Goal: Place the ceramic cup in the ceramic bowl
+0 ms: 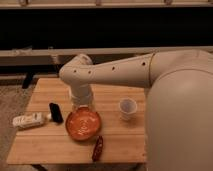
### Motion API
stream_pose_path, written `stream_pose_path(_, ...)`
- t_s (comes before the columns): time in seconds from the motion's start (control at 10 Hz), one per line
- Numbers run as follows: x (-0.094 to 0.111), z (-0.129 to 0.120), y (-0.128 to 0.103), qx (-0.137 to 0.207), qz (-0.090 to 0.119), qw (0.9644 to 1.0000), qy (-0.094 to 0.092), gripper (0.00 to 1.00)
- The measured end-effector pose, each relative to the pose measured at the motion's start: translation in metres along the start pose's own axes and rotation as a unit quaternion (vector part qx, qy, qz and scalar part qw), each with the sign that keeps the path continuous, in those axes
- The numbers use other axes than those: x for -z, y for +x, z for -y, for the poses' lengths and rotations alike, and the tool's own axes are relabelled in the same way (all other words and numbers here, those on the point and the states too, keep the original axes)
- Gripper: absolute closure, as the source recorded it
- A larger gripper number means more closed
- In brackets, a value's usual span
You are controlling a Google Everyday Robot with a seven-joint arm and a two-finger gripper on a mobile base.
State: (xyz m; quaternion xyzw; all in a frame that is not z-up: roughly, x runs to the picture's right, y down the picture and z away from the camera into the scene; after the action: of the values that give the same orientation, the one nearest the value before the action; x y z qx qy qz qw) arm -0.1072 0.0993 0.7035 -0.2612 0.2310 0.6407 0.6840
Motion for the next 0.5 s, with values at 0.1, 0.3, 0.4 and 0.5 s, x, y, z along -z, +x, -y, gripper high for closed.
stream_pose_path(0.1, 0.0, 0.0, 0.0, 0.0, 0.0, 1.0, 0.0, 0.35)
stream_pose_path(0.3, 0.0, 0.0, 0.0, 0.0, 0.0, 1.0, 0.0, 0.35)
stream_pose_path(0.4, 0.0, -0.0001, 0.0, 0.0, 0.0, 1.0, 0.0, 0.35)
stream_pose_path(0.5, 0.0, 0.0, 0.0, 0.0, 0.0, 1.0, 0.0, 0.35)
